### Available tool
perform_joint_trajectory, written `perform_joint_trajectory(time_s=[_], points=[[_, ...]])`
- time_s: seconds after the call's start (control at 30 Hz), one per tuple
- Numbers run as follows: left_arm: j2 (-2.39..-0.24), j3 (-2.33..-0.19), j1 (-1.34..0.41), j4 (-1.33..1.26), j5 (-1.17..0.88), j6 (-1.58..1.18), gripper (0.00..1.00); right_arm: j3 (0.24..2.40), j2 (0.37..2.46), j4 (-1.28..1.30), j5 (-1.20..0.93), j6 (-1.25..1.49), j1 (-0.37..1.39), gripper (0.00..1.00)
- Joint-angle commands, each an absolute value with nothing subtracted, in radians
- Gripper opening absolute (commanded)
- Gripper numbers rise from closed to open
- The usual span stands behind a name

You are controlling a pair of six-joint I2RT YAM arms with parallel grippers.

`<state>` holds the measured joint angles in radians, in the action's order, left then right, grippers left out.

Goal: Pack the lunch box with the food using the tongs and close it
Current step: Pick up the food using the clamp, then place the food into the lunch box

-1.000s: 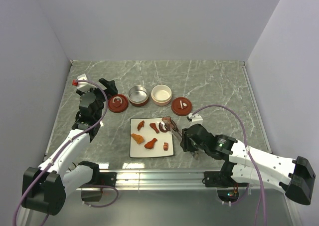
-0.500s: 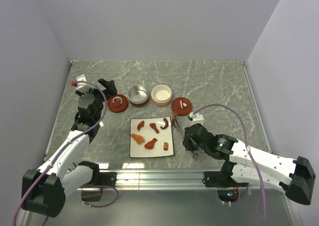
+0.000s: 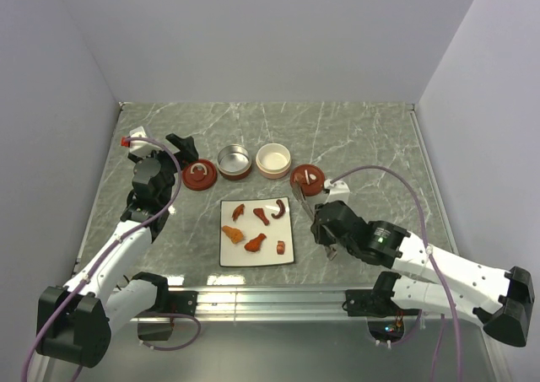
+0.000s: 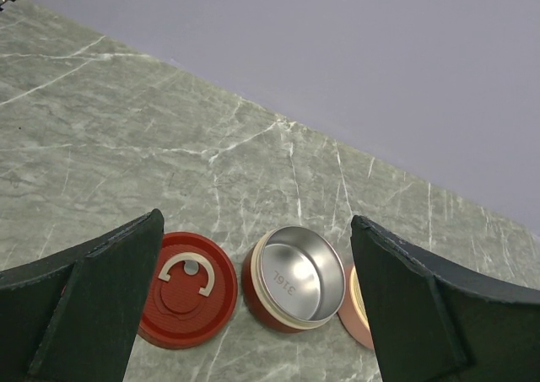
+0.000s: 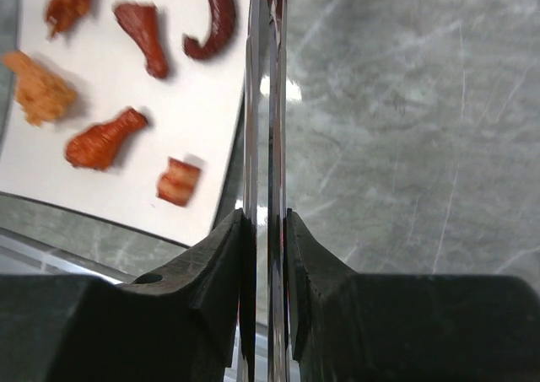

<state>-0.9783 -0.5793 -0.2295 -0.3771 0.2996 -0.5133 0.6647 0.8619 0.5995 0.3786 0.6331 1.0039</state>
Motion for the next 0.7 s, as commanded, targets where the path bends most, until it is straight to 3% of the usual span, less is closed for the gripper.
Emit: perform_joint_trajectory(time_s=[0.0,0.27,0.67], points=[[-0.965,-0.581,-0.222,-0.416,0.279,-0.515,0.99,0.765,0.887,0.551,0.449,0.578,1.011,0.12],[-0.963,-0.580,-0.218,-0.416,0.278,-0.515,1.00,0.940,1.084,0.457,0.459,0.453,0.985,0.12],[-0.971,-0.578,-0.209,-0.420,0.268,-0.519,1.00,1.055,1.365,0.333,0.272,0.345,0.807,0.13]])
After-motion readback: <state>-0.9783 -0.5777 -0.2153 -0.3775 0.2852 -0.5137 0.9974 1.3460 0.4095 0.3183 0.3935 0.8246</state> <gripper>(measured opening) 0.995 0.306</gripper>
